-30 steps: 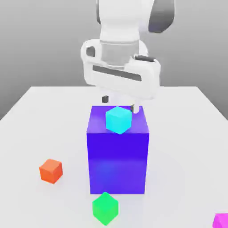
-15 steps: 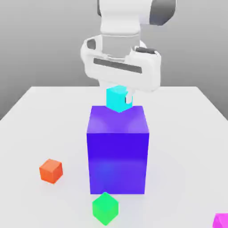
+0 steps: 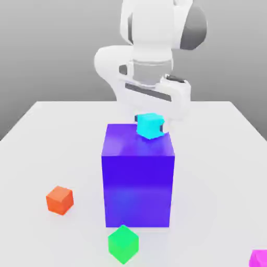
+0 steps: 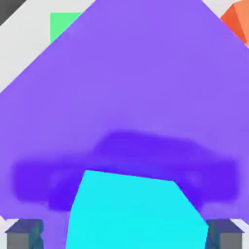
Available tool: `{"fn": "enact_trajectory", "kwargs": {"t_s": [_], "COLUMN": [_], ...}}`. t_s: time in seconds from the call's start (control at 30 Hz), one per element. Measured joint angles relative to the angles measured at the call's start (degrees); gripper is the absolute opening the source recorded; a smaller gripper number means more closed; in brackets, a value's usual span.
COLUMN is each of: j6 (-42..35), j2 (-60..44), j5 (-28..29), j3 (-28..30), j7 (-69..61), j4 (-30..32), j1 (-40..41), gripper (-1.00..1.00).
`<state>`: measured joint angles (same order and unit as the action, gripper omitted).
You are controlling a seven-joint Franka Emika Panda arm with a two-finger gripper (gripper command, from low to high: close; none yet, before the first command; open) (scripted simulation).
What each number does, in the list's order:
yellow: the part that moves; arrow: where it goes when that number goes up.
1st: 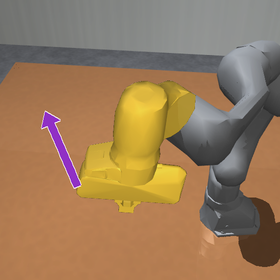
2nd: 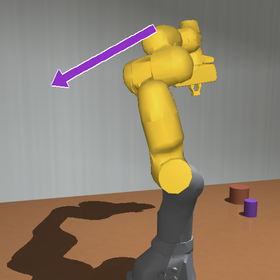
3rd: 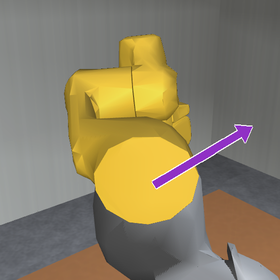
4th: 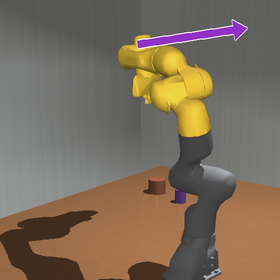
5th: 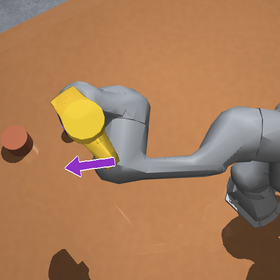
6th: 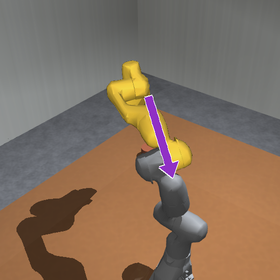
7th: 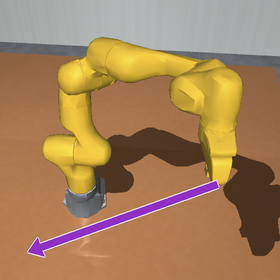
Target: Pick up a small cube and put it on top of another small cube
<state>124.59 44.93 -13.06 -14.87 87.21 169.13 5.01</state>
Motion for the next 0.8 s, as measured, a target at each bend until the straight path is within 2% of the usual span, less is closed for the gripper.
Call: {"fn": "enact_trajectory", "kwargs": {"t_s": [0.07,0.23,0.27,0.8], "j6": [-0.09,-10.43,-10.65,0.79], "j2": [0.07,4.4,3.28,-28.47], "j5": [0.08,1.91,2.57,16.91], "j3": [-0.18,1.23,0.85,-10.39], "j7": [0.02,0.14,0.12,0.71], "j4": [0.01,-5.99,-7.17,-24.68], "j1": [0.15,0.91,1.09,4.11], "gripper": [1.0,1.0,1.0,1.0]}}
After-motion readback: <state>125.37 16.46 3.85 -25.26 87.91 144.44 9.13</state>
